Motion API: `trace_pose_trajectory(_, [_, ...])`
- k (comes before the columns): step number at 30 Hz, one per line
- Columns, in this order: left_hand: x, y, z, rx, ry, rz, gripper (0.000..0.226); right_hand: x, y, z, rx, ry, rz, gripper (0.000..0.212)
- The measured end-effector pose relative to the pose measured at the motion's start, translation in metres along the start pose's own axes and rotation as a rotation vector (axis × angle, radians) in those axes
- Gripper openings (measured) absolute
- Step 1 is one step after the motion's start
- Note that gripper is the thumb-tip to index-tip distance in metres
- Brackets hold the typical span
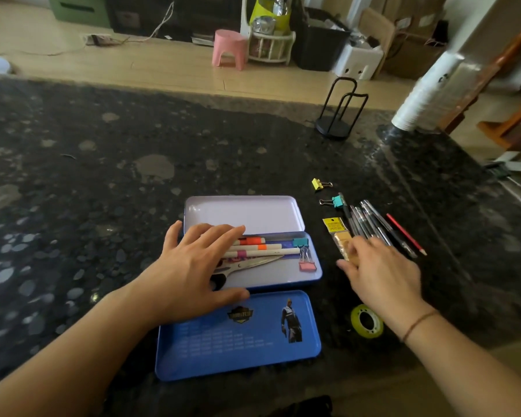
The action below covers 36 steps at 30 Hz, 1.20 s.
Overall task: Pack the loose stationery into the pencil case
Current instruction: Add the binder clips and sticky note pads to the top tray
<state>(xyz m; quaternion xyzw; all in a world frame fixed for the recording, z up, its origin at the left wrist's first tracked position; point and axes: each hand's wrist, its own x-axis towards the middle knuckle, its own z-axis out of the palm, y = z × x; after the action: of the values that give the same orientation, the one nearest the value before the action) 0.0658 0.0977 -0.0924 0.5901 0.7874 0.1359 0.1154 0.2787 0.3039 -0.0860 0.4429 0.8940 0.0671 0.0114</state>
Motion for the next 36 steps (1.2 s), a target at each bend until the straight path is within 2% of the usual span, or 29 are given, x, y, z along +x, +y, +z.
trace_pose_trajectory(4, [0.0,-0.003,-0.008,-0.026,0.074,-0.002,0.084,0.003,0.004,-0.003,0.019,0.0,0.029,0.024])
trace_pose_trajectory(8, [0.001,-0.003,-0.013,-0.152,0.275,-0.042,0.059,0.004,0.012,-0.02,0.054,0.058,-0.017,0.015])
trace_pose_trajectory(10, [0.002,0.003,-0.016,-0.353,0.385,-0.075,0.039,-0.003,0.017,-0.036,0.164,0.189,-0.149,0.013])
trace_pose_trajectory(12, [0.002,0.014,-0.022,-0.583,0.445,-0.114,0.029,-0.014,0.014,-0.053,0.348,0.232,-0.318,0.016])
trace_pose_trajectory(13, [0.003,0.019,-0.026,-0.683,0.426,-0.135,0.028,-0.02,0.008,-0.06,0.481,0.193,-0.382,0.017])
trace_pose_trajectory(15, [0.002,0.028,-0.032,-0.891,0.278,-0.141,0.028,-0.028,-0.008,-0.066,0.694,0.047,-0.441,0.018])
trace_pose_trajectory(18, [-0.001,0.032,-0.036,-1.11,0.045,-0.12,0.027,-0.028,-0.028,-0.059,0.804,-0.118,-0.412,0.019])
trace_pose_trajectory(21, [-0.003,0.028,-0.036,-1.163,-0.006,-0.091,0.027,-0.023,-0.041,-0.049,0.885,-0.161,-0.351,0.019])
trace_pose_trajectory(24, [-0.002,0.026,-0.032,-1.103,0.015,-0.098,0.026,-0.021,-0.051,-0.043,0.963,-0.241,-0.339,0.02])
trace_pose_trajectory(27, [0.001,0.027,-0.024,-1.004,0.11,-0.161,0.022,-0.019,-0.062,-0.045,1.021,-0.287,-0.334,0.017])
trace_pose_trajectory(29, [0.002,0.026,-0.019,-0.857,0.182,-0.191,0.02,-0.017,-0.071,-0.047,1.055,-0.321,-0.32,0.029])
trace_pose_trajectory(31, [0.001,0.025,-0.013,-0.676,0.211,-0.18,0.021,-0.014,-0.08,-0.043,0.914,-0.283,-0.345,0.034])
trace_pose_trajectory(34, [-0.001,0.021,-0.006,-0.447,0.173,-0.138,0.022,-0.01,-0.088,-0.03,0.739,-0.207,-0.373,0.013])
trace_pose_trajectory(36, [-0.001,0.019,-0.003,-0.321,0.153,-0.096,0.021,-0.008,-0.091,-0.023,0.685,-0.195,-0.379,0.009])
